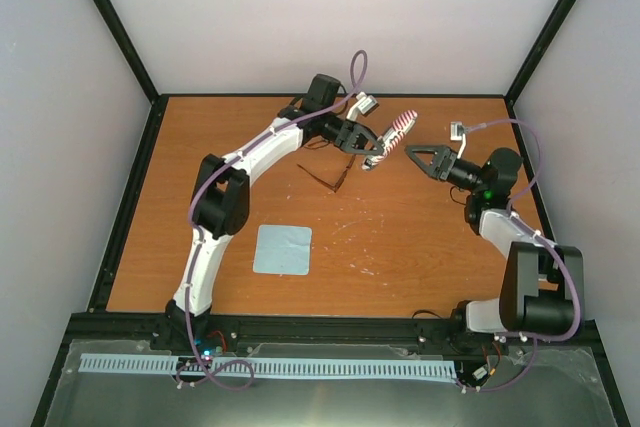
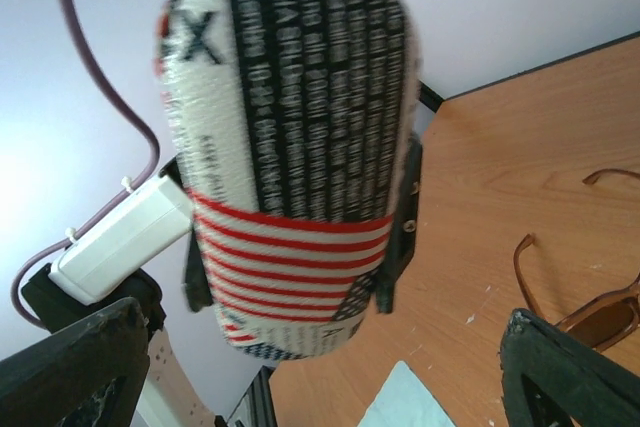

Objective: Organize the sunglasses
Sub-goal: Open the sunglasses case.

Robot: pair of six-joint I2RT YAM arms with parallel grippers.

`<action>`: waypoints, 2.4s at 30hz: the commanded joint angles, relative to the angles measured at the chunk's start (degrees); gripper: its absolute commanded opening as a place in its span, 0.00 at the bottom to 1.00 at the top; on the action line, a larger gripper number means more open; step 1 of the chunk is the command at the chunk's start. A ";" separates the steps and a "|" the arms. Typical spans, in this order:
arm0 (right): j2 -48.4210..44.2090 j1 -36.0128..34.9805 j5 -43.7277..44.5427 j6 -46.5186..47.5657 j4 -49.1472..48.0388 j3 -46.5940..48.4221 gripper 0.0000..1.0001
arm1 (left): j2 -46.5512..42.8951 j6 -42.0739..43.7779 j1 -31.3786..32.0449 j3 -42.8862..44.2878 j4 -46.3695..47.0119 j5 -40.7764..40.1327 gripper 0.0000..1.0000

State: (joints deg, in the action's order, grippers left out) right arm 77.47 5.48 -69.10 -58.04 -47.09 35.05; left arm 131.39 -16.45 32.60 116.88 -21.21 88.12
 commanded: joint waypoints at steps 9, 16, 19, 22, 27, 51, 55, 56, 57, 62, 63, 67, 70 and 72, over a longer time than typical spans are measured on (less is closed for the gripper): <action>18.77 -1.06 -0.12 -28.37 -48.90 4.51 0.93 | -5.65 -3.79 2.20 -0.63 5.60 23.77 0.29; 19.33 -2.75 -0.78 -28.48 -48.97 7.50 0.93 | -5.15 -6.30 2.29 -0.86 8.16 23.77 0.30; 18.07 -2.76 -1.55 -29.04 -48.97 7.22 0.93 | -4.70 -7.36 2.29 -0.74 9.32 23.77 0.30; 16.95 -2.77 -1.82 -29.55 -48.95 6.73 0.93 | -4.21 -7.93 2.29 -0.60 10.01 23.77 0.29; 17.31 -2.97 -2.44 -30.22 -48.97 7.28 0.93 | -3.63 -8.84 2.25 -0.47 10.88 23.77 0.28; 17.16 -5.89 -3.54 -32.75 -48.91 10.22 0.79 | -1.75 -13.81 2.29 -0.69 15.95 23.68 0.24; 17.60 -6.01 -3.15 -32.57 -48.97 10.14 0.64 | -1.91 -14.14 2.29 -0.64 16.29 23.68 0.24; 17.62 -6.00 -3.08 -32.57 -48.97 10.10 0.63 | -1.93 -14.14 2.29 -0.75 16.29 23.76 0.24; 17.56 -6.00 -3.06 -32.64 -48.94 10.05 0.61 | -2.00 -14.14 2.29 -0.77 16.29 23.70 0.24; 17.92 -6.00 -2.62 -32.90 -48.93 10.20 0.43 | -2.01 -14.14 2.29 -1.00 16.21 23.68 0.26; 17.92 -6.02 -2.54 -32.98 -48.92 10.21 0.39 | -2.02 -14.14 2.29 -1.03 16.23 23.68 0.32; 17.85 -6.02 -2.66 -33.31 -48.91 10.33 0.26 | -2.18 -16.76 2.09 -2.56 19.07 23.12 0.92; 17.88 -6.00 -3.11 -33.92 -48.97 10.31 0.24 | -2.97 -19.64 1.28 -5.05 22.92 20.30 1.00; 17.88 -6.03 -3.38 -34.29 -48.97 10.39 0.23 | -3.19 -23.35 0.51 -6.79 27.53 18.54 1.00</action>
State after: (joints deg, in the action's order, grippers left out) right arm 94.89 -0.14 -71.85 -91.33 -85.89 44.21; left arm 129.29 -33.71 34.22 112.53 -2.22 89.36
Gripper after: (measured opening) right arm 0.592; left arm 0.992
